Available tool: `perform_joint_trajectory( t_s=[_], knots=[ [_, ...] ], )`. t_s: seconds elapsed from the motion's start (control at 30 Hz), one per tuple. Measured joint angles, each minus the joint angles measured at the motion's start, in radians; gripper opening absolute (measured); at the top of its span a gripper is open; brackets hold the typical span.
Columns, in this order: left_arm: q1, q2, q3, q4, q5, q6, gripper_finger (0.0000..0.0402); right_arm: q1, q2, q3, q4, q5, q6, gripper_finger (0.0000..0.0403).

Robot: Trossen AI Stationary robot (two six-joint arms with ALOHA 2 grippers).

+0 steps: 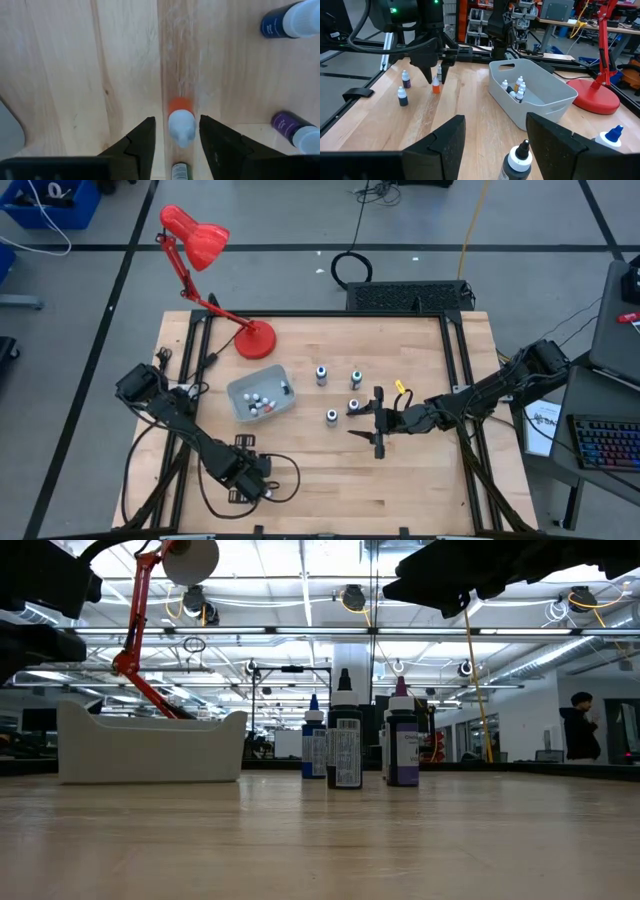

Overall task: Pick & Place food coloring
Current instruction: Put the small orange coloring bottle into the gray container

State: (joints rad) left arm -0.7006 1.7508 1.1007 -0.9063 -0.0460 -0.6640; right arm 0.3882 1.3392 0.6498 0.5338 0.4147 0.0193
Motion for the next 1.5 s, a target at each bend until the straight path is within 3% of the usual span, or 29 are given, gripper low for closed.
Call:
perform_joint_trajectory(
  t_s=[0.23, 0.4, 0.53, 0.7, 0.83, 0.97, 1.17, 1.5],
  knots=[
    [0.012, -0.002, 0.001, 0.046, 0.001, 0.057, 0.0054, 0.000, 0.000, 0.000, 0.000, 0.000, 0.000, 0.0196],
    [0.057, -0.022, 0.045, -0.041, 0.001, 0.124, 0.0053, 0.000, 0.000, 0.000, 0.001, 0.000, 0.000, 0.0196],
    [0.113, -0.077, 0.146, -0.197, -0.083, 0.212, 0.0053, 0.000, 0.000, 0.000, 0.004, 0.000, 0.000, 0.0196],
    [0.207, -0.153, 0.338, -0.410, -0.276, 0.338, 0.0053, 0.000, 0.000, 0.000, 0.000, 0.000, 0.000, 0.0196],
    [0.355, -0.201, 0.422, -0.452, -0.365, 0.370, 0.0053, 0.000, 0.000, 0.000, -0.011, 0.000, 0.000, 0.0196],
    [0.516, -0.209, 0.385, -0.453, -0.318, 0.394, 0.0053, 0.000, 0.000, 0.000, -0.024, 0.000, -0.002, 0.0196],
    [0.714, -0.196, 0.228, -0.327, -0.146, 0.610, 0.0053, 0.000, 0.000, 0.000, -0.053, 0.001, 0.010, 0.0196],
    [0.897, -0.199, -0.012, -0.099, -0.022, 0.756, 0.0053, 0.000, 0.000, 0.000, -0.053, 0.002, 0.012, 0.0196]
  ],
)
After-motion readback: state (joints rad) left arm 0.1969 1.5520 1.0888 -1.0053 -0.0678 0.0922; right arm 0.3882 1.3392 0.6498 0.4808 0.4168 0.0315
